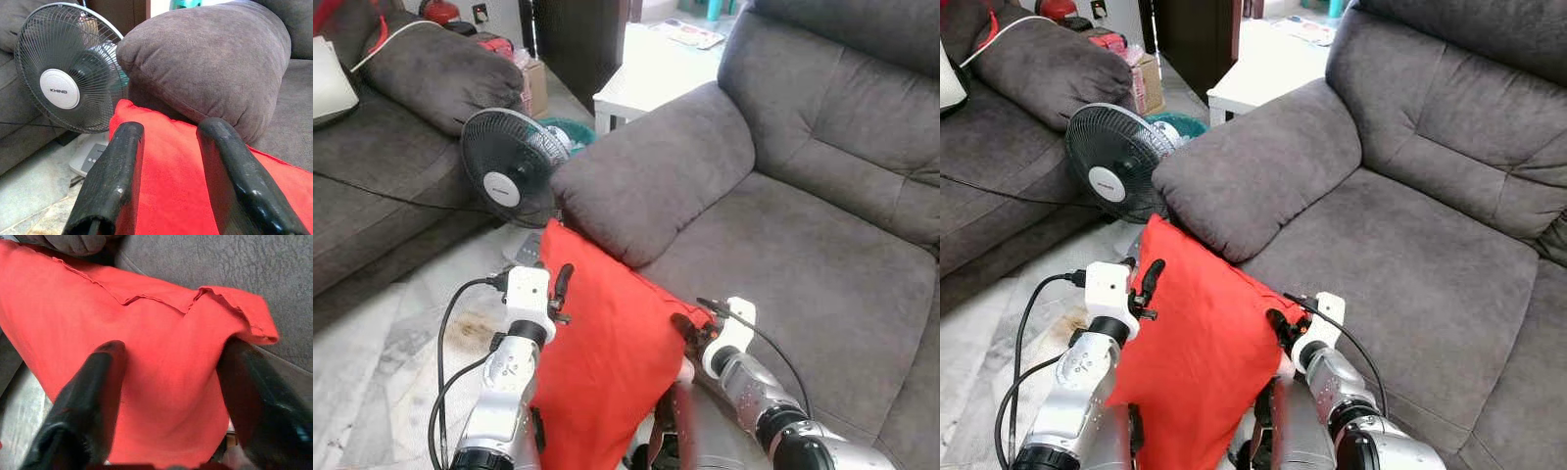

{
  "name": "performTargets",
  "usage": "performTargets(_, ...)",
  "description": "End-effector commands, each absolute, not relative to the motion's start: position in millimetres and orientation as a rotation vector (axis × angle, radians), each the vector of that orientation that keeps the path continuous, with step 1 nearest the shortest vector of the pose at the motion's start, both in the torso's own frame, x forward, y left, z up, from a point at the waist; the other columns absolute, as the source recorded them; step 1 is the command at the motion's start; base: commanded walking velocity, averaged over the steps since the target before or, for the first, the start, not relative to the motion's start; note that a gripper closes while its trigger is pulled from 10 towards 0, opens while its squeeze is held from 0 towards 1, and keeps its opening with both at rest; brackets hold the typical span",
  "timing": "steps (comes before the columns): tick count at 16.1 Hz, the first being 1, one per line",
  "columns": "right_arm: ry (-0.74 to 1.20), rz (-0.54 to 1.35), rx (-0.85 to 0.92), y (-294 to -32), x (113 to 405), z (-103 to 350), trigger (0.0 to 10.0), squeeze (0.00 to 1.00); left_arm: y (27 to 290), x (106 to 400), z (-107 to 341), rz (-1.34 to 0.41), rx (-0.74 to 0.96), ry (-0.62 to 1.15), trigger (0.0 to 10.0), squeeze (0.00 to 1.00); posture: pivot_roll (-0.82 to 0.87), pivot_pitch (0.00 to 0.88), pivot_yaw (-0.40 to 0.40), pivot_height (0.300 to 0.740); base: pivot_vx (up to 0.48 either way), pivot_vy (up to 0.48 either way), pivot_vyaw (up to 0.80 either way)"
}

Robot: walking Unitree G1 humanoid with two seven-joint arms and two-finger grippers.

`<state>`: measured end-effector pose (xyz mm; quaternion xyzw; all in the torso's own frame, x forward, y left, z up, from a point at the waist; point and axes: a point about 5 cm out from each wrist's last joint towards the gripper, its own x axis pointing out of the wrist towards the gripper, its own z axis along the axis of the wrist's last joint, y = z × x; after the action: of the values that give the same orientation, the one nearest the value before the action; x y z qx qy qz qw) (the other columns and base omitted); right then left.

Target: Move the pillow to the sofa from floor

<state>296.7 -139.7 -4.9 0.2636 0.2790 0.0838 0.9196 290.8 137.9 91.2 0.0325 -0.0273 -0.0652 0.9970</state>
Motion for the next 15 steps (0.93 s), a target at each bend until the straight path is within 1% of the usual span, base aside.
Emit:
performTargets(1,0.573,0.180,0.529,-141.7,300.9,-1.0,0.0,0.00,134.8,292.0,92.0,-0.136,0.069,-0.060,10.0,0.00,0.16,0.096,-0.122,0.568,0.000,0.000,0.00)
performTargets(15,0.563,0.189,0.492,-145.1,303.1,1.5,0.0,0.00,135.4,294.2,92.2,-0.127,0.069,-0.062,10.0,0.00,0.15,0.090,-0.125,0.568,0.000,0.000,0.00)
